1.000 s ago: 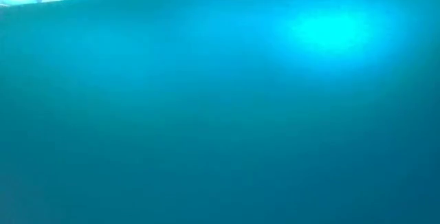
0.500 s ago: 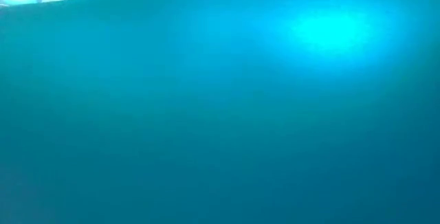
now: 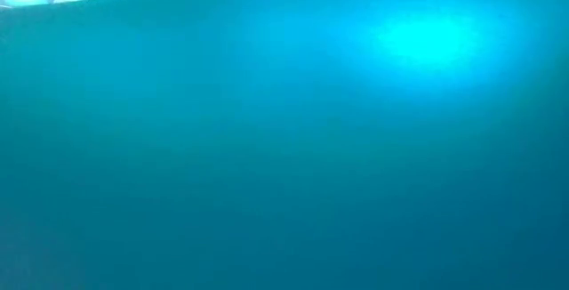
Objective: Pick & Place food coloring
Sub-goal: Put the large green food coloring bottle into the blue bin
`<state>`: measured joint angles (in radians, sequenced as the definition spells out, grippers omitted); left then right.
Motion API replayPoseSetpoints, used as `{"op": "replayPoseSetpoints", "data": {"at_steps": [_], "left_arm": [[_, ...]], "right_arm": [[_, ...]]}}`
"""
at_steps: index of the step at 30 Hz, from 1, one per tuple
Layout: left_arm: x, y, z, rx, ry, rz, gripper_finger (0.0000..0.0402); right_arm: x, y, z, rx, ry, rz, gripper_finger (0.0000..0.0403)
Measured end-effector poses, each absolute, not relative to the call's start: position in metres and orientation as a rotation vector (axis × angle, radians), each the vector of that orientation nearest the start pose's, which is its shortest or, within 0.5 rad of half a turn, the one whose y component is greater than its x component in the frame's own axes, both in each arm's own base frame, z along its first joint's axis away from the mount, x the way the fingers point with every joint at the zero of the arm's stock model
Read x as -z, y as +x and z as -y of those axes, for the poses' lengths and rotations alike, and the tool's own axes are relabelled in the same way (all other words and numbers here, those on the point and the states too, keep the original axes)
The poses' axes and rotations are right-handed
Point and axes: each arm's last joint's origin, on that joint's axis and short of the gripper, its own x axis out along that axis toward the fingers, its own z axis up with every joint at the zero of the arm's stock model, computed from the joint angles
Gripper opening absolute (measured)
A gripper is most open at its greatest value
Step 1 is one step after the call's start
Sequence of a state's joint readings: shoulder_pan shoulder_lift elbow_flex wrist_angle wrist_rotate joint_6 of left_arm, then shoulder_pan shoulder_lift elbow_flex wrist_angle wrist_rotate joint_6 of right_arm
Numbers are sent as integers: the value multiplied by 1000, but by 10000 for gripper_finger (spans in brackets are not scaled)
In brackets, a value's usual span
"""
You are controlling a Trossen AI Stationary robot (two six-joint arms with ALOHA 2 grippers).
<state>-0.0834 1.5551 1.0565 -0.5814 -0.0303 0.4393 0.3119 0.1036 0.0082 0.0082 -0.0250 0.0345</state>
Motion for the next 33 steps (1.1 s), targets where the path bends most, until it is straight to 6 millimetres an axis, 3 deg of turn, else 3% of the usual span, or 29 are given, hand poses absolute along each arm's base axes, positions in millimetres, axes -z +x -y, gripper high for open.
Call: {"op": "replayPoseSetpoints", "data": {"at_steps": [7, 19, 33], "left_arm": [[-218, 305, 25, 277, 448, -1048, 114], [-200, 298, 23, 266, 449, -1071, 114], [-209, 294, 22, 236, 466, -1054, 114]], "right_arm": [[-159, 98, -32, -335, 21, -92, 159], [-159, 98, -32, -335, 21, -92, 159], [-159, 98, -32, -335, 22, -93, 159]]}}
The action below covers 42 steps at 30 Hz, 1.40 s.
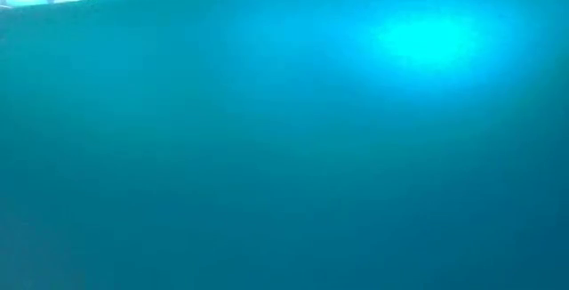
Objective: Pick & Place food coloring
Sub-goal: Put the large green food coloring bottle into the blue bin
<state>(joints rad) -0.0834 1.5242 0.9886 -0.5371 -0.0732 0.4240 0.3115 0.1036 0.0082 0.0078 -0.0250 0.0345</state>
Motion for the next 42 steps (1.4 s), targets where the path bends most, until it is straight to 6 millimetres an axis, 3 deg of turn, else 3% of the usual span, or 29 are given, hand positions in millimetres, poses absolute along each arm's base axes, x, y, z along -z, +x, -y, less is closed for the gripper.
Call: {"op": "replayPoseSetpoints", "data": {"at_steps": [15, 28, 42], "left_arm": [[-228, 303, 25, 248, 417, -834, 114], [-208, 305, 19, 187, 331, -632, 114], [-183, 293, 8, 134, 165, -516, 114]], "right_arm": [[-159, 98, -32, -335, 22, -92, 159], [-159, 98, -32, -335, 22, -93, 159], [-159, 98, -32, -335, 22, -93, 159]]}}
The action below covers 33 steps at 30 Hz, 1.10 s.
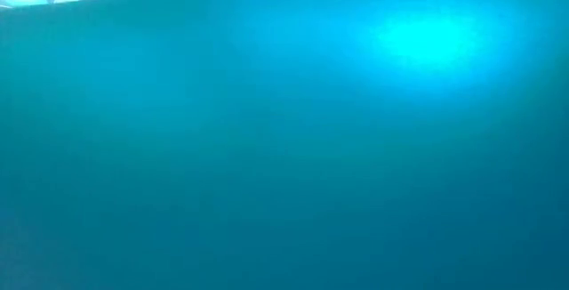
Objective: Pick & Place food coloring
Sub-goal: Put the large green food coloring bottle into the blue bin
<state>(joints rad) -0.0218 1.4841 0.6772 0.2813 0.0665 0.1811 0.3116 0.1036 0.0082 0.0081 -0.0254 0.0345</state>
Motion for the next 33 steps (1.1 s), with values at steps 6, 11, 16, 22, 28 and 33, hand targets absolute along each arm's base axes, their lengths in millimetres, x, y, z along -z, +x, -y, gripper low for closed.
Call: {"op": "replayPoseSetpoints", "data": {"at_steps": [6, 11, 16, 22, 28, 33], "left_arm": [[-175, 288, 7, 124, 152, -493, 114], [-169, 284, 7, 123, 153, -484, 114], [-166, 282, 7, 122, 151, -484, 114], [-166, 282, 7, 127, 123, -482, 114], [-166, 281, 8, 149, 106, -485, 142], [-166, 281, 8, 149, 103, -489, 174]], "right_arm": [[-159, 98, -32, -335, 22, -93, 159], [-159, 98, -32, -335, 22, -93, 159], [-159, 98, -32, -335, 21, -93, 159], [-159, 98, -32, -335, 21, -93, 159], [-159, 98, -32, -335, 22, -93, 159], [-159, 98, -32, -335, 22, -93, 159]]}}
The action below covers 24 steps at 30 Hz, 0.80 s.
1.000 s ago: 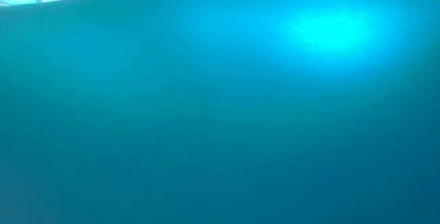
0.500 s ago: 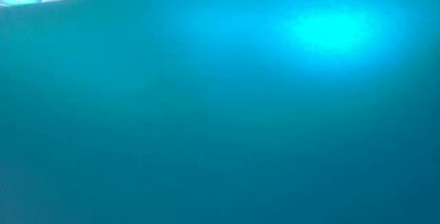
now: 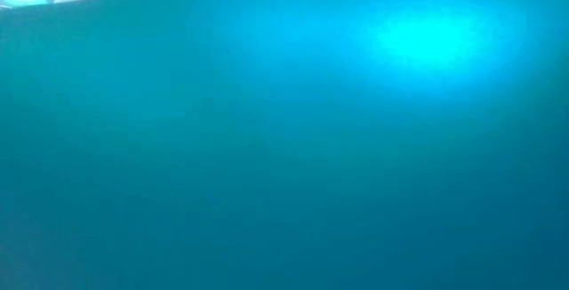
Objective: Pick & Place food coloring
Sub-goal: Put the large green food coloring bottle into the blue bin
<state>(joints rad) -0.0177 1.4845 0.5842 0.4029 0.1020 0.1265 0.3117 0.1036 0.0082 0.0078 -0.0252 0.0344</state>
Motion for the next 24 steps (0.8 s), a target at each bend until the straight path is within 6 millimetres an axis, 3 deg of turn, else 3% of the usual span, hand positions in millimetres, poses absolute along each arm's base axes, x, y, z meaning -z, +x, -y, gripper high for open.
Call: {"op": "replayPoseSetpoints", "data": {"at_steps": [9, 24], "left_arm": [[-169, 284, 8, 156, 133, -513, 186], [-223, 280, 19, 269, 298, -771, 187]], "right_arm": [[-159, 98, -32, -335, 21, -93, 159], [-159, 98, -32, -335, 22, -90, 159]]}}
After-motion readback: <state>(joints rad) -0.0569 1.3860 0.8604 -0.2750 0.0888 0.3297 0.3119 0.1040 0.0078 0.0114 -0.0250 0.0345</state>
